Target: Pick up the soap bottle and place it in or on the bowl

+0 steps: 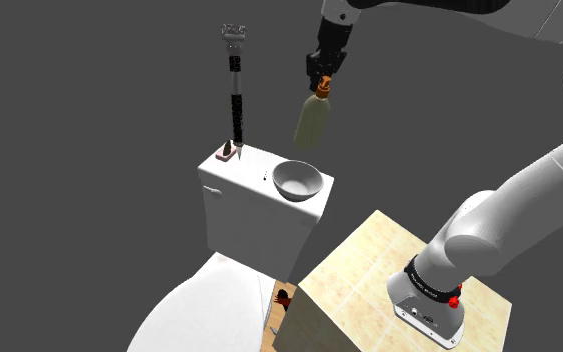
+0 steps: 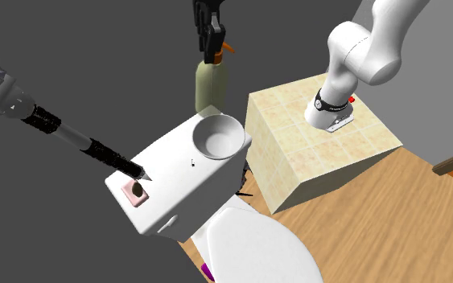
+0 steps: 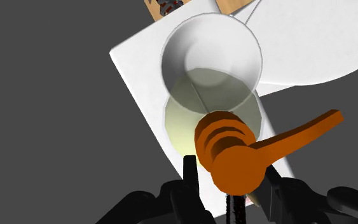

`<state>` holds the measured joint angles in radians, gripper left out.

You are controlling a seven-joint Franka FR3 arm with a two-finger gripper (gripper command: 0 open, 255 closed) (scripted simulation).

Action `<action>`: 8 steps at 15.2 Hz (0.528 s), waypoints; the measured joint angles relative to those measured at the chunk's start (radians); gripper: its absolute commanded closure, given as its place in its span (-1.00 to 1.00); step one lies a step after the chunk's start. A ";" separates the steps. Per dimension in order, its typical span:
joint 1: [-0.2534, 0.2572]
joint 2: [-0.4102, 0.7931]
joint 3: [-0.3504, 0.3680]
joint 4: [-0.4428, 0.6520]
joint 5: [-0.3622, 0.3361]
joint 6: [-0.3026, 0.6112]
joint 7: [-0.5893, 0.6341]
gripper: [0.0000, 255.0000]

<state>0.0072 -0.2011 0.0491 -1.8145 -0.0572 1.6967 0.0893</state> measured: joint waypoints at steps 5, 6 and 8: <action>0.000 -0.008 0.000 -0.074 0.000 0.065 0.004 1.00; 0.000 -0.011 -0.001 -0.087 0.000 0.076 0.003 1.00; 0.000 -0.013 -0.001 -0.119 -0.001 0.107 0.004 1.00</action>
<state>0.0068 -0.2138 0.0476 -1.9340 -0.0577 1.8033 0.0936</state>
